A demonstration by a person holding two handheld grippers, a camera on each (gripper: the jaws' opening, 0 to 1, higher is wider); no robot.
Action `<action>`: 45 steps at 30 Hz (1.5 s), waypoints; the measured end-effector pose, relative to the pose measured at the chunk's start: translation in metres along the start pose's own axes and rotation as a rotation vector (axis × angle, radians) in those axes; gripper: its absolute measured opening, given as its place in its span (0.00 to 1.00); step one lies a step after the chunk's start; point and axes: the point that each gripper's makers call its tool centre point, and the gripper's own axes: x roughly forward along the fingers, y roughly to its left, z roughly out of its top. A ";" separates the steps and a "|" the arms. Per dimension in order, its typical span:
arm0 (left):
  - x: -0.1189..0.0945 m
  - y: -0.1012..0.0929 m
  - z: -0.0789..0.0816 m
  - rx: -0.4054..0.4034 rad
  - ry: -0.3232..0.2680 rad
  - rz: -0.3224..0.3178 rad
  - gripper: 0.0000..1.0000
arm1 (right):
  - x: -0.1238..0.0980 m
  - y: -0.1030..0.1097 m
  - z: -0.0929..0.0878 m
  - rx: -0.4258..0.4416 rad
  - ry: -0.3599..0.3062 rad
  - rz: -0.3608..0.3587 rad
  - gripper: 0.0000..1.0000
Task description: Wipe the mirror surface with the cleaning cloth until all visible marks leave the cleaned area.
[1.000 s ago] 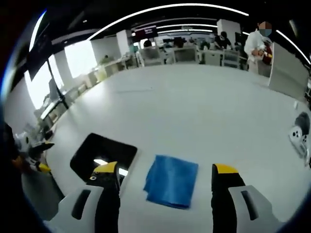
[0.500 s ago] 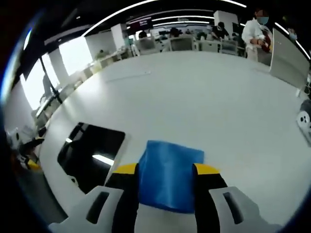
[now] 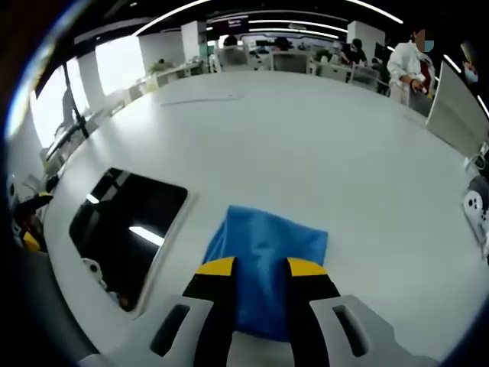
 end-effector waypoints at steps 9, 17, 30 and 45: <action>-0.001 0.005 -0.002 0.014 0.006 0.019 1.00 | 0.002 0.010 0.000 -0.020 0.026 -0.025 0.01; -0.001 0.003 -0.003 0.018 0.017 0.015 1.00 | 0.003 0.006 0.000 0.071 0.016 -0.015 0.01; -0.002 0.006 -0.001 0.046 -0.001 0.026 1.00 | -0.008 0.012 0.015 0.282 0.056 0.024 0.00; -0.003 0.008 0.003 0.046 -0.027 0.028 0.99 | -0.015 0.027 0.037 0.345 0.043 0.050 0.00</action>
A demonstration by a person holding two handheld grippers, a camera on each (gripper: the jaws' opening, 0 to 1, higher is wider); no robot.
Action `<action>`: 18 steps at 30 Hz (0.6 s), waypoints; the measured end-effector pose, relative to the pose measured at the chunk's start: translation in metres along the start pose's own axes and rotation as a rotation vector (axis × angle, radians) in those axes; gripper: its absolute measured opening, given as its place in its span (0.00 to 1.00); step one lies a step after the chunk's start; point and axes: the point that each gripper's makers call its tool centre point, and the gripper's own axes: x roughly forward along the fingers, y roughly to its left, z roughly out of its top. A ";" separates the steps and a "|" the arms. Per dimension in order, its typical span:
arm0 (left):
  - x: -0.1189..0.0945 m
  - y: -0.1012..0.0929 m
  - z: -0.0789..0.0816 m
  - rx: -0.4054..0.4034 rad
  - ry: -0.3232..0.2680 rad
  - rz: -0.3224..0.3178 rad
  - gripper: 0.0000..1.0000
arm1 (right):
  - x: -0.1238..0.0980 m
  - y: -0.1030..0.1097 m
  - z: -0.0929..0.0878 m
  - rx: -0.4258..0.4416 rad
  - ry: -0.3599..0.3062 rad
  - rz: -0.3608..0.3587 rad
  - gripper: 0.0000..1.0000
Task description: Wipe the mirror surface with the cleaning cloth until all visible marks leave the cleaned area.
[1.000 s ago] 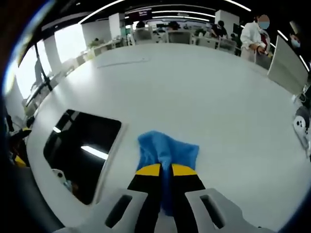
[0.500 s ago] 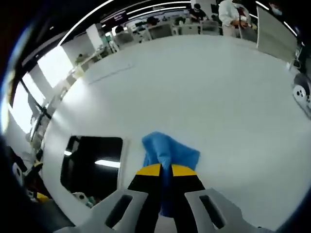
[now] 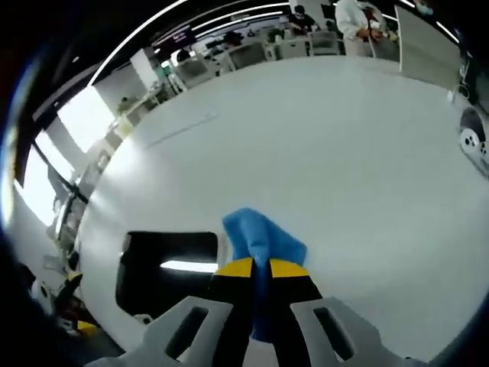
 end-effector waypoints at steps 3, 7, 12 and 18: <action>0.000 -0.001 0.000 0.001 -0.003 -0.004 0.99 | 0.004 0.007 0.003 0.006 0.003 0.008 0.00; 0.000 0.000 0.000 -0.011 -0.004 -0.003 0.99 | 0.013 0.017 0.003 0.010 0.021 0.019 0.00; 0.001 -0.004 -0.002 0.003 0.009 -0.019 0.99 | 0.020 0.032 0.000 0.009 0.037 0.025 0.00; 0.002 -0.006 -0.003 -0.002 0.016 -0.032 0.99 | 0.031 0.046 -0.002 0.018 0.065 0.033 0.00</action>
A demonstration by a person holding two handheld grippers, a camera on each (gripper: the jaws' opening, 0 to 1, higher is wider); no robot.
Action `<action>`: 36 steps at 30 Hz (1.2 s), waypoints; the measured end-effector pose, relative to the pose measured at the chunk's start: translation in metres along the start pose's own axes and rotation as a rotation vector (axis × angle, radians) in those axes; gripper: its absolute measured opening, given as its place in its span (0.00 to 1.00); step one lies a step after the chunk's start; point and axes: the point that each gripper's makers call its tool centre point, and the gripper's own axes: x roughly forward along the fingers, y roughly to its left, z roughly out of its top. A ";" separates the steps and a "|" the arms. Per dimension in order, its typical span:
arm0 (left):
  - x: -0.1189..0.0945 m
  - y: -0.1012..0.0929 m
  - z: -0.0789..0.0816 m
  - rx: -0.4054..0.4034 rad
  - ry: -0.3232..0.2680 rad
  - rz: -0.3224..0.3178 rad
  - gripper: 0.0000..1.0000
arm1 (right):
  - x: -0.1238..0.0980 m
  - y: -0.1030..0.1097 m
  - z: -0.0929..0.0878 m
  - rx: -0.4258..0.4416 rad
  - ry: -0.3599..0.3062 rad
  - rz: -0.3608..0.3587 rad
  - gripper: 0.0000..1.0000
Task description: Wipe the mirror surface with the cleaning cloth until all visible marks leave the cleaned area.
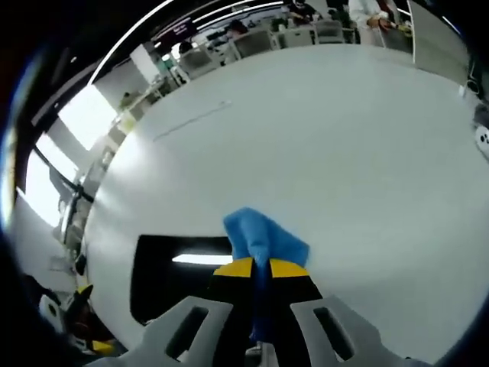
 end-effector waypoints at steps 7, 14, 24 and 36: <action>0.000 -0.001 0.001 0.010 -0.002 -0.006 0.99 | 0.012 0.014 -0.009 -0.006 0.043 0.007 0.00; 0.001 -0.007 0.001 0.020 0.002 -0.039 0.99 | 0.018 0.022 -0.016 -0.068 0.062 -0.018 0.00; 0.003 -0.020 -0.004 0.039 0.037 -0.086 0.99 | 0.030 0.054 -0.018 -0.082 0.097 -0.015 0.00; 0.002 -0.025 0.000 0.061 0.013 -0.101 0.99 | 0.045 0.112 -0.027 -0.132 0.126 0.006 0.00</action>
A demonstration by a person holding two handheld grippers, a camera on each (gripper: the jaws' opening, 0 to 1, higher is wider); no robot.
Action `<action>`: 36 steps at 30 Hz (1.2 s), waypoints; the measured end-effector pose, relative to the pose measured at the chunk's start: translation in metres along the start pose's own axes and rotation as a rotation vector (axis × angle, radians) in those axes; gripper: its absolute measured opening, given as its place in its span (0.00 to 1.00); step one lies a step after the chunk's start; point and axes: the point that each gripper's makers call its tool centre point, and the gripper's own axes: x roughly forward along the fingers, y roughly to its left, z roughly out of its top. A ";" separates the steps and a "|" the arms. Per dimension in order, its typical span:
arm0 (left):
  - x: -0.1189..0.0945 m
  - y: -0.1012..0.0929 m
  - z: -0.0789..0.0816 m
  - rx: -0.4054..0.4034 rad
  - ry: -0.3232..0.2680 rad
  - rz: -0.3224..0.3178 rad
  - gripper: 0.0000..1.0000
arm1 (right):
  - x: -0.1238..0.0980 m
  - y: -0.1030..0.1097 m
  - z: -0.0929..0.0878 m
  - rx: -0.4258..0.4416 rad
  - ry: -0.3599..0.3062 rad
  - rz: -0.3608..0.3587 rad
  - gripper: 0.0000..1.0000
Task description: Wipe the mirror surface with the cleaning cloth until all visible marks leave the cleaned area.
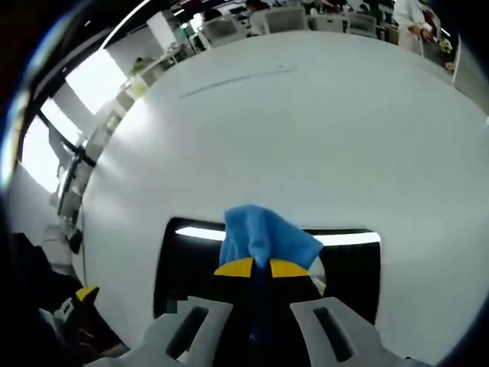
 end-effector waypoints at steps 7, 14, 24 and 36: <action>0.001 0.003 -0.004 -0.049 0.012 0.000 0.99 | 0.007 0.027 0.004 0.003 0.004 0.022 0.00; 0.003 -0.001 -0.006 -0.035 0.020 -0.019 0.99 | 0.015 0.053 0.004 -0.024 0.005 0.051 0.00; 0.004 -0.008 -0.005 -0.040 0.025 -0.046 0.99 | 0.018 0.061 0.006 0.000 -0.026 0.073 0.00; 0.004 -0.006 -0.002 -0.049 0.013 -0.043 0.99 | 0.026 0.085 0.011 -0.111 -0.009 0.114 0.00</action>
